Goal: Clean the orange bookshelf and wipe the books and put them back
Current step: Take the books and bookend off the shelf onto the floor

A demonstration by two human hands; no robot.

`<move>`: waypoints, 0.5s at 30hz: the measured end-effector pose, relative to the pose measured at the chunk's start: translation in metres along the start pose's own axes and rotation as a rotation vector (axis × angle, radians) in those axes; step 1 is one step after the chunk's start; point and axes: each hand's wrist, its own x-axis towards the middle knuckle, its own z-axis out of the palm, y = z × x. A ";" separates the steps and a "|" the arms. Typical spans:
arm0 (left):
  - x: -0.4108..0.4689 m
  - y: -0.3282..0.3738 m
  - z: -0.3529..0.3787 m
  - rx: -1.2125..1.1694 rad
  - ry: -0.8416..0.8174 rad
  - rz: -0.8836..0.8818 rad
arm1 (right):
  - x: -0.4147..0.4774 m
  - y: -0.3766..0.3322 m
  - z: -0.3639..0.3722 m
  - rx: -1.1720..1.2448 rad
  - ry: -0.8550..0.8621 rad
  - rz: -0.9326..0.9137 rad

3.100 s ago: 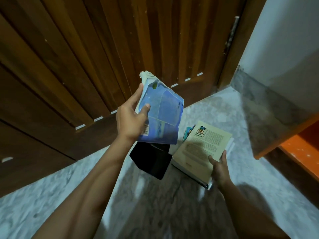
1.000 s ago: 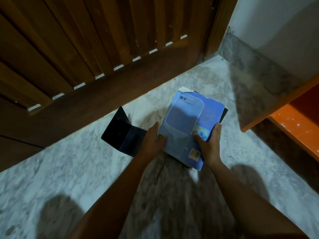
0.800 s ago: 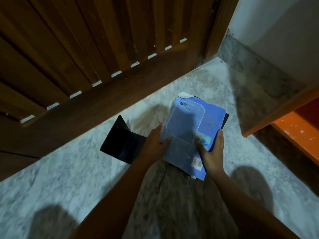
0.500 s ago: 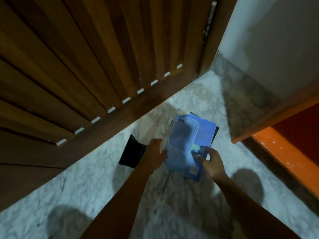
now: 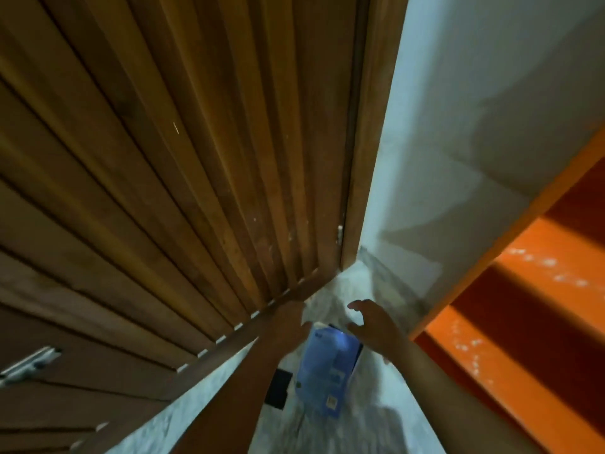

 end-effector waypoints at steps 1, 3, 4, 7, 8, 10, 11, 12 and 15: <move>-0.007 0.015 -0.016 -0.039 0.012 0.001 | -0.007 -0.011 -0.024 -0.016 0.001 -0.009; -0.019 0.053 -0.049 -0.062 0.011 0.026 | -0.022 -0.031 -0.070 -0.046 0.020 -0.045; -0.022 0.070 -0.062 -0.048 0.029 0.057 | -0.029 -0.039 -0.091 -0.058 0.042 -0.046; -0.034 0.115 -0.091 -0.045 -0.012 0.121 | -0.053 -0.056 -0.146 -0.093 0.098 -0.002; -0.038 0.128 -0.099 -0.035 -0.019 0.154 | -0.062 -0.060 -0.160 -0.094 0.113 0.015; -0.035 0.146 -0.108 -0.026 -0.030 0.191 | -0.081 -0.067 -0.182 -0.092 0.149 0.046; -0.033 0.154 -0.112 -0.018 -0.036 0.209 | -0.093 -0.070 -0.191 -0.085 0.169 0.069; -0.033 0.162 -0.118 0.011 -0.028 0.238 | -0.105 -0.072 -0.197 -0.078 0.196 0.091; -0.050 0.184 -0.137 0.083 -0.007 0.378 | -0.145 -0.076 -0.205 -0.044 0.285 0.165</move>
